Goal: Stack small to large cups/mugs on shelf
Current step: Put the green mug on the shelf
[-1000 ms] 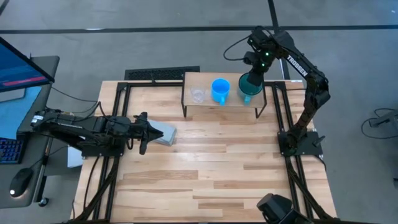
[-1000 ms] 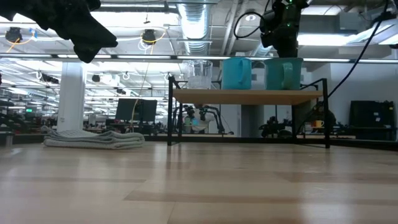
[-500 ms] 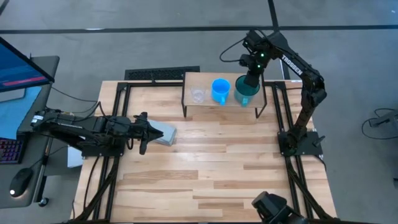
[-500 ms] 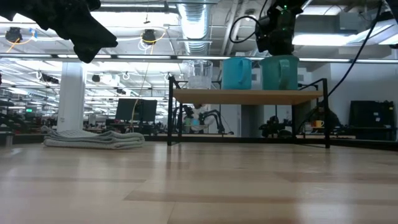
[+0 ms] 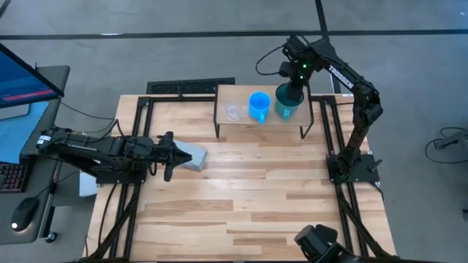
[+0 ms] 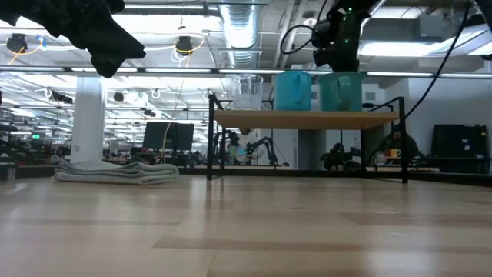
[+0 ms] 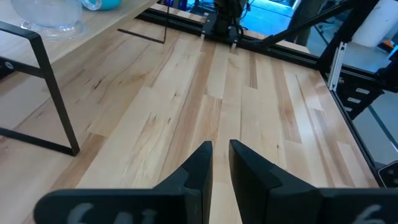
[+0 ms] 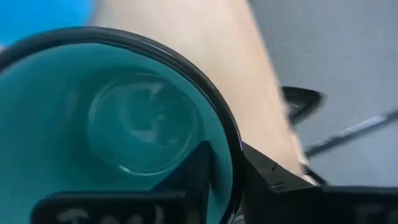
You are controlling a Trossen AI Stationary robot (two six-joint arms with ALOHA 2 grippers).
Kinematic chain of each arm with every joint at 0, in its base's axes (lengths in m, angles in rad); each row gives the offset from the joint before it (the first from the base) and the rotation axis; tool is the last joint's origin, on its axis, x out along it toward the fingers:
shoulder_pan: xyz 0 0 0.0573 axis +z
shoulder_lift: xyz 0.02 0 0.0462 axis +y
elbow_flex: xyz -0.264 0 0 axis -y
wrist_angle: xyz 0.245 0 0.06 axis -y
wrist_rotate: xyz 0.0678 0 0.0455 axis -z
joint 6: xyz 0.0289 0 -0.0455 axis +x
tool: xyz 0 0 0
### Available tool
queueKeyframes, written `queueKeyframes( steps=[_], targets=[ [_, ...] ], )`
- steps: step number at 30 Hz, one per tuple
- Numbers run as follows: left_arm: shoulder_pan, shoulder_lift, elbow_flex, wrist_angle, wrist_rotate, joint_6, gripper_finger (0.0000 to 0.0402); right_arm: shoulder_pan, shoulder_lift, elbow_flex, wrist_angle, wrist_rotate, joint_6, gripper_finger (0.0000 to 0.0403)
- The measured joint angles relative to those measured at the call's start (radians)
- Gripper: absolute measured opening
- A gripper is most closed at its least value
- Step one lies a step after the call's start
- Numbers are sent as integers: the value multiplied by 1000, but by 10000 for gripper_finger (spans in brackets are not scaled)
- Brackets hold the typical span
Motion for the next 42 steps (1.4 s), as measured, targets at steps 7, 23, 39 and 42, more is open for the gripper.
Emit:
queueKeyframes(
  steps=[7, 23, 39, 42],
  targets=[
    [0, 0, 0, 0, 0, 2, 43, 26, 9, -6, -31, 62, -36, 102],
    [0, 0, 0, 0, 0, 6, 43, 76, 1, -1, -45, 30, -57, 76],
    [0, 0, 0, 0, 0, 5, 43, 80, 0, 0, -60, 33, -34, 83],
    [0, 0, 0, 0, 0, 5, 43, 80, 0, 0, -65, 33, -36, 83]
  ],
)
